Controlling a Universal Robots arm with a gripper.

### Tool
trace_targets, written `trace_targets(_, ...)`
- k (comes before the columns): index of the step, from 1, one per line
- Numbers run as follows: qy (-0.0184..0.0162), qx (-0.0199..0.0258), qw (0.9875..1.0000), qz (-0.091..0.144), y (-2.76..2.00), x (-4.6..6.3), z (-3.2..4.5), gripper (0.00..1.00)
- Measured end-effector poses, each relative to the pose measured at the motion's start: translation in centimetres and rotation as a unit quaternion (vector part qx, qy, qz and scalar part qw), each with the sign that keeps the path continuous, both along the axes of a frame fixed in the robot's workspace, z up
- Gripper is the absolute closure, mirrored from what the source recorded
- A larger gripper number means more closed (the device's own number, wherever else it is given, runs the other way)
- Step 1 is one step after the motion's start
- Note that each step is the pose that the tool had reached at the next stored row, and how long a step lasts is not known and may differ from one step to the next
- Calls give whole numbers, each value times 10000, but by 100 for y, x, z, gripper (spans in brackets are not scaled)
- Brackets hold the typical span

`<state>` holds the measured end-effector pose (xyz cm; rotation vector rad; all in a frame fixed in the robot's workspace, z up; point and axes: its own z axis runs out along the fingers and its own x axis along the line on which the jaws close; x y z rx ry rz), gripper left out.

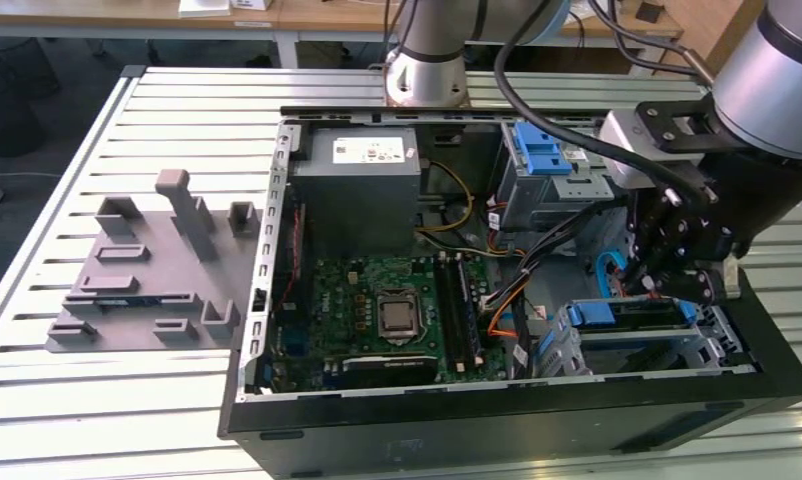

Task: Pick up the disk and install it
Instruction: 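Insert the second disk wire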

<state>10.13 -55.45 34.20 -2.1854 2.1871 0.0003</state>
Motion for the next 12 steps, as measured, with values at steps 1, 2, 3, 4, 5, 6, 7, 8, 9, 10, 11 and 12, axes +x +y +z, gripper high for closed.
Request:
trace_targets(1,0,1,10000,0,-3,0,-4,84)
trace_targets(2,0,0,10000,0,-7,-1,-6,84)
trace_targets(3,0,0,10000,0,-12,-1,-9,84)
trace_targets(4,0,0,10000,-1,-18,-1,-13,84)
trace_targets(5,0,0,10000,-1,-25,-1,-17,84)
trace_targets(6,0,0,10000,-1,-33,-1,-21,84)
trace_targets(7,0,0,10000,-1,-43,-1,-25,84)
trace_targets(8,-1,0,10000,-1,-50,-1,-28,84)
trace_targets(9,-2,0,10000,-1,-57,-1,-31,84)
trace_targets(10,-4,1,10000,-1,-63,-1,-34,84)
trace_targets(11,-5,2,10000,-1,-66,-1,-37,84)
trace_targets(12,-6,1,10000,-1,-66,-1,-38,84)
